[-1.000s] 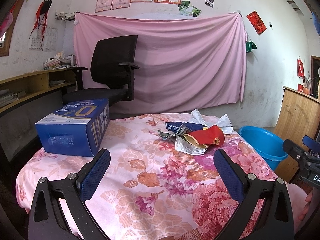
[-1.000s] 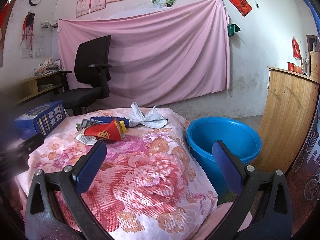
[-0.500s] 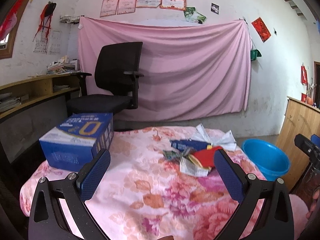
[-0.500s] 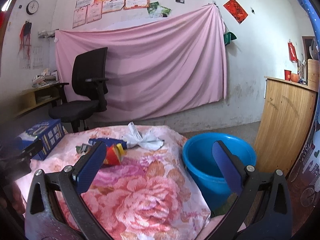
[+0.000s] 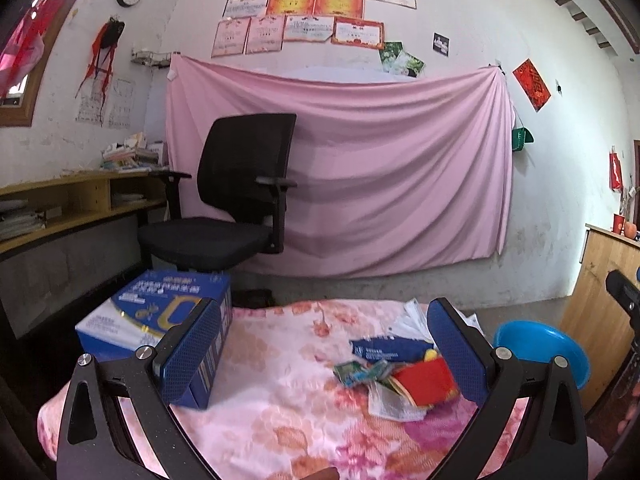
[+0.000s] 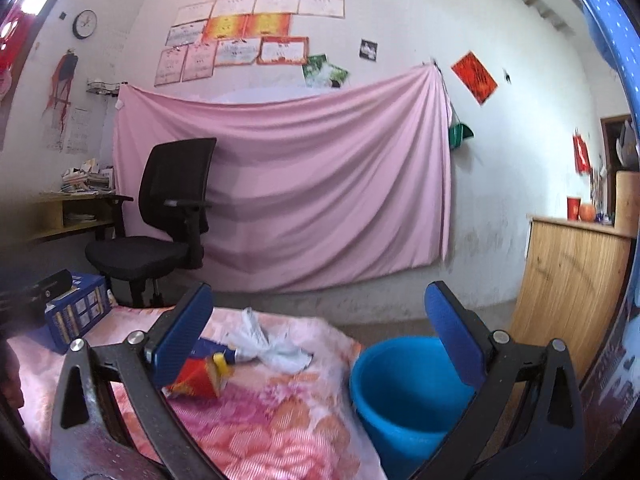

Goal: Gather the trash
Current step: 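Move both grippers down toward the trash pile on the bed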

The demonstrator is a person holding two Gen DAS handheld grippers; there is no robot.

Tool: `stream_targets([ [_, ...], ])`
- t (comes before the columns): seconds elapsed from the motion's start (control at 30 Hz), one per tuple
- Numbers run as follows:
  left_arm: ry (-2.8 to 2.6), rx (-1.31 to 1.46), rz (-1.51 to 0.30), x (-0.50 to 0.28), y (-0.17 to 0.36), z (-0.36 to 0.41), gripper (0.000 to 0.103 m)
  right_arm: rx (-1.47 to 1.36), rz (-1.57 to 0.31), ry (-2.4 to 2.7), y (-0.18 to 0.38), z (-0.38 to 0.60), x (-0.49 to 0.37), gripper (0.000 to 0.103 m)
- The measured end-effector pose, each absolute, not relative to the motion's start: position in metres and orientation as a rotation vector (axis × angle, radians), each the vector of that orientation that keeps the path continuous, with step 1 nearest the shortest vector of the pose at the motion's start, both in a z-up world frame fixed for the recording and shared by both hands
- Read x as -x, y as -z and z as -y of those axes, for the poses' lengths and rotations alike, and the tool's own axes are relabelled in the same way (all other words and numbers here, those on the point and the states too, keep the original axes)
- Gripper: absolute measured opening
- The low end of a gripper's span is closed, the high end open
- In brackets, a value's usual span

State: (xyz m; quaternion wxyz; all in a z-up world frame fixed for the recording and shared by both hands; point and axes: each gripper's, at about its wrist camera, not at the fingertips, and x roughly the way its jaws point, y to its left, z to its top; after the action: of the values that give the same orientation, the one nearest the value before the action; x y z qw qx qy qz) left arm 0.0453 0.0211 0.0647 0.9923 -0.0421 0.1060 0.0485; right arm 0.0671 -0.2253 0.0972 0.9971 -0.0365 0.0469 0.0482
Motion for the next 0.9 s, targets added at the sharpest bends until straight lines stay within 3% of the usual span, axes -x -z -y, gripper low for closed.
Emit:
stream_targets([
  [0.67, -0.071, 0.074, -0.332, -0.125, -0.033, -0.032, 0.101, 0.166, -0.176, -0.185, -0.061, 0.187, -0.15, 0.103],
  [0.9, -0.05, 0.089, -0.369, -0.141, -0.028, -0.037, 0.1, 0.166, -0.308, -0.284, -0.047, 0.179, -0.181, 0.103],
])
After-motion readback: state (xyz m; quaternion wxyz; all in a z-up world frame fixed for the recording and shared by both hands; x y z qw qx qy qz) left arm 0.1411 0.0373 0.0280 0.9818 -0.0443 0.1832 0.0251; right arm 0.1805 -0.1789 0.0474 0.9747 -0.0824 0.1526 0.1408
